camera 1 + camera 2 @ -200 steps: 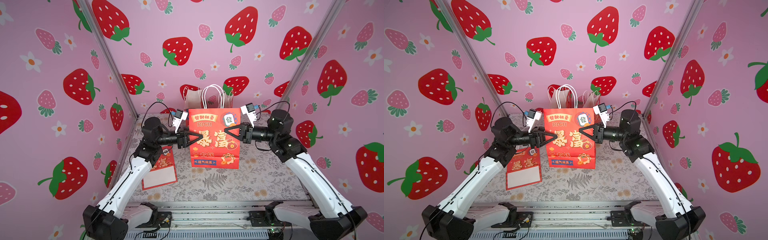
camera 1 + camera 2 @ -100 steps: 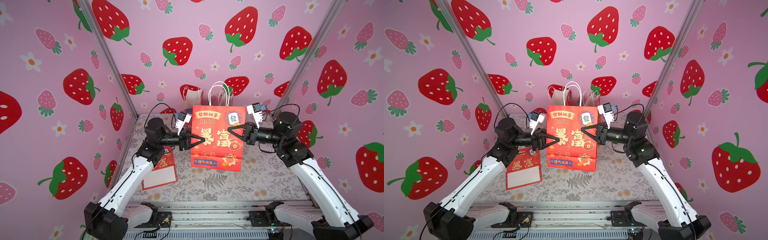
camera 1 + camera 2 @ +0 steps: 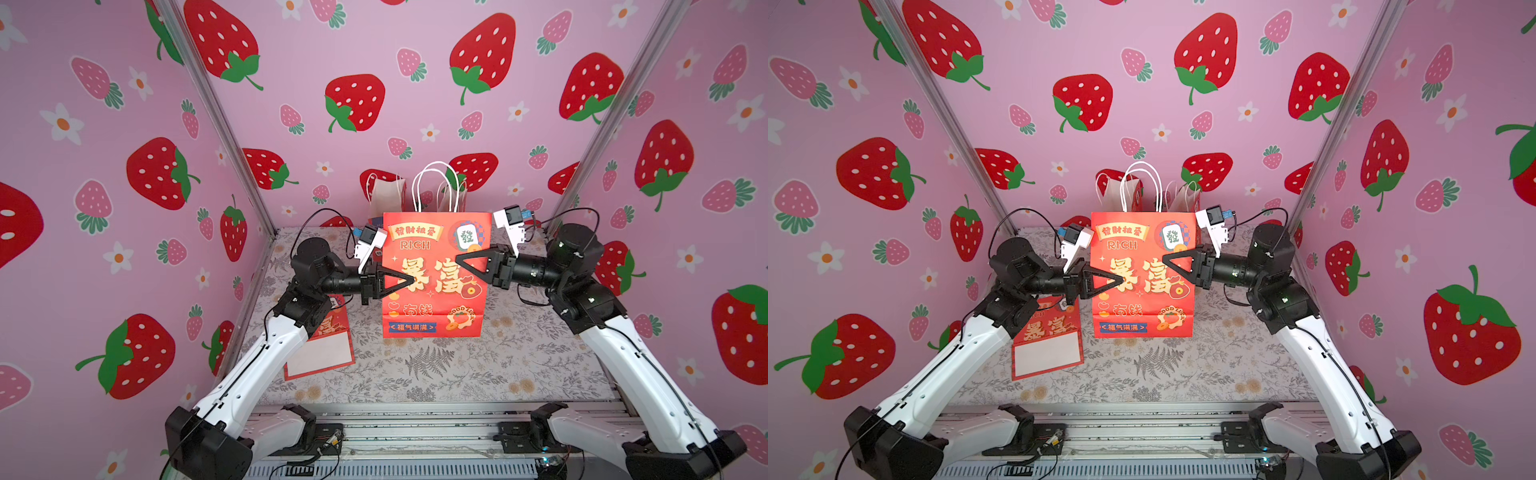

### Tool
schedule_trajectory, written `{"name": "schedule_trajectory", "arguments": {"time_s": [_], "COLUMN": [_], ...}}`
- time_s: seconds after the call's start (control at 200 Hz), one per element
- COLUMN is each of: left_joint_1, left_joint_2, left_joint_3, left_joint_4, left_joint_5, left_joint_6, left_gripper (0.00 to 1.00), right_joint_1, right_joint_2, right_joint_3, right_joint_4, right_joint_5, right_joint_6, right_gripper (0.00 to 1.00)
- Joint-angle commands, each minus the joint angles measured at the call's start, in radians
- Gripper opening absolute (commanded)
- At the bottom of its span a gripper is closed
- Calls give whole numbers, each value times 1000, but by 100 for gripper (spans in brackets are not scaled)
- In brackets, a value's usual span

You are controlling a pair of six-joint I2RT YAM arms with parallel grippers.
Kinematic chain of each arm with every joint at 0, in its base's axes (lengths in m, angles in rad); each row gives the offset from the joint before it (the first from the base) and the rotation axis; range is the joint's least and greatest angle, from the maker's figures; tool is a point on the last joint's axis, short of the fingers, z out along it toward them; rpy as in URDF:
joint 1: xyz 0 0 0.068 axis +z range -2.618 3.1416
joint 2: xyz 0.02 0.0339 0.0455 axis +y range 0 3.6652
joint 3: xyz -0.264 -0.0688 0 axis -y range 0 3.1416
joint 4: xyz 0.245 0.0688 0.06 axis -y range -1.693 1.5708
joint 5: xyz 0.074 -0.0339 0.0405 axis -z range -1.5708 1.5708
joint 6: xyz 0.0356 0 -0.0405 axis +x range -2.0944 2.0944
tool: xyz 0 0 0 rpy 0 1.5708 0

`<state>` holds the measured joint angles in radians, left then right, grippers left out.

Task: Put away the paper bag
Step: Press the paper bag.

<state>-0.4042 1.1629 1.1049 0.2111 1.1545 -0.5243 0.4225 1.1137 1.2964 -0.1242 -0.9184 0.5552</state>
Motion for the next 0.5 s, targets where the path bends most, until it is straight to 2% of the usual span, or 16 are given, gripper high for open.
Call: {"name": "schedule_trajectory", "arguments": {"time_s": [0.0,0.09,0.2,0.495], "left_joint_1": [-2,4,7,7], "left_joint_2": [-36,-48,-58,-45], "left_joint_3": [33,33,33,42], "left_joint_4": [22,26,30,-12], "left_joint_5": [-59,-90,-108,-87], "left_joint_6": [-10,-23,-35,-4], "left_gripper": [0,0,0,0], "right_joint_1": [0,2,7,19], "right_joint_2": [-1,2,4,7], "right_joint_3": [21,33,36,49], "right_joint_4": [-37,-85,-112,-144], "right_joint_5": [-60,-86,-93,-61], "right_joint_6": [-46,-78,-98,-122], "right_gripper": [36,45,46,15]}}
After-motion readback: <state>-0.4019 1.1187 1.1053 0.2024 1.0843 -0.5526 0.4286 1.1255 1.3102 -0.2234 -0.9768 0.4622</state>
